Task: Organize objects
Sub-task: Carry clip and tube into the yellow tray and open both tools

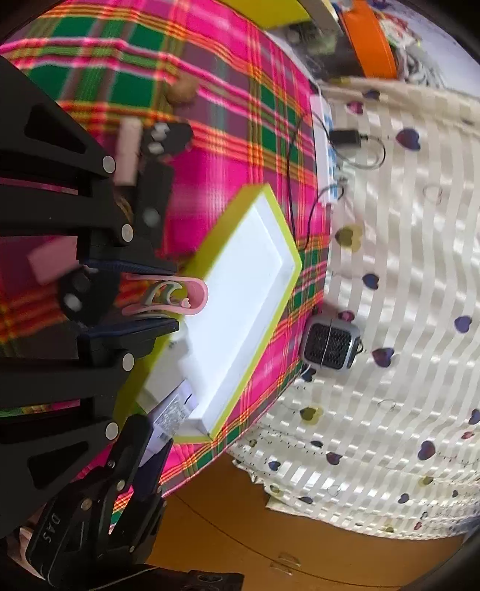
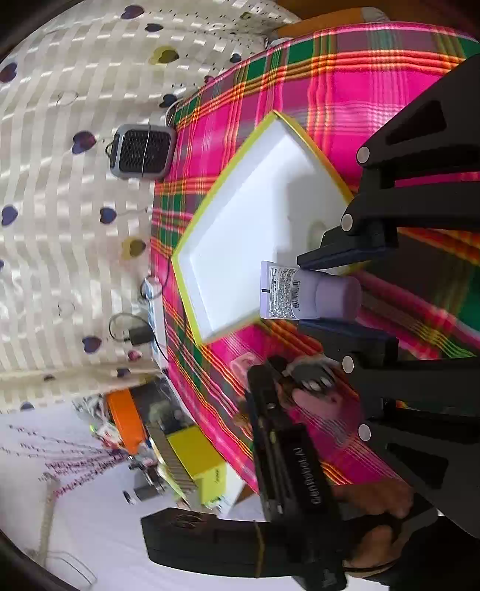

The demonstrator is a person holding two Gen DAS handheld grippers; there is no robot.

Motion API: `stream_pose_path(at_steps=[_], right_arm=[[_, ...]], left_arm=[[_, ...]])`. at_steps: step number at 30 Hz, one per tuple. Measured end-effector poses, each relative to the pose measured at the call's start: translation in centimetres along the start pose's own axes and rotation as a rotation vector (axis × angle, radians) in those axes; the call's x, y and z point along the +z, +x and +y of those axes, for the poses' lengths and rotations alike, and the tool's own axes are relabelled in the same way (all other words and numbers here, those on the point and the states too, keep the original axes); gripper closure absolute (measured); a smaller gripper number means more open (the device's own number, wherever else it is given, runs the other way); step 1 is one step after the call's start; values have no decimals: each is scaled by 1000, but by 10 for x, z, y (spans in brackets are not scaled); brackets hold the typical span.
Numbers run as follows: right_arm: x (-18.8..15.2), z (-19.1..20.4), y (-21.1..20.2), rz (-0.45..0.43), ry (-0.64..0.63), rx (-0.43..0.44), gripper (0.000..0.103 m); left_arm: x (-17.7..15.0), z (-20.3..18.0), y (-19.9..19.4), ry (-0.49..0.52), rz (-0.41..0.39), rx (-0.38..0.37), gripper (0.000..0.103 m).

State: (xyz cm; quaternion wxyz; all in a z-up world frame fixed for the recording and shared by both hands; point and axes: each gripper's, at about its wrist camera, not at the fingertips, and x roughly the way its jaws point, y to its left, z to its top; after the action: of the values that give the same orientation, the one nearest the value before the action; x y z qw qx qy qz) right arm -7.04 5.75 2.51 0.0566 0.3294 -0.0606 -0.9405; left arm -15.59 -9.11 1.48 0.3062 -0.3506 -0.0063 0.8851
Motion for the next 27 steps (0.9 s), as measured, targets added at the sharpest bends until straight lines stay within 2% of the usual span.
stream_pose_path(at_steps=[7, 16, 20, 27], right_arm=[[10, -17, 12, 12, 23, -52, 74], [13, -29, 23, 35, 47, -86, 74], [15, -30, 26, 39, 47, -92, 74], [17, -39, 35, 55, 73, -115, 74]], left_arm=[[14, -19, 18, 40, -3, -34, 81], [22, -28, 37, 63, 0, 3, 81], [23, -27, 48, 50, 25, 16, 81], [28, -19, 63, -3, 72, -5, 81]])
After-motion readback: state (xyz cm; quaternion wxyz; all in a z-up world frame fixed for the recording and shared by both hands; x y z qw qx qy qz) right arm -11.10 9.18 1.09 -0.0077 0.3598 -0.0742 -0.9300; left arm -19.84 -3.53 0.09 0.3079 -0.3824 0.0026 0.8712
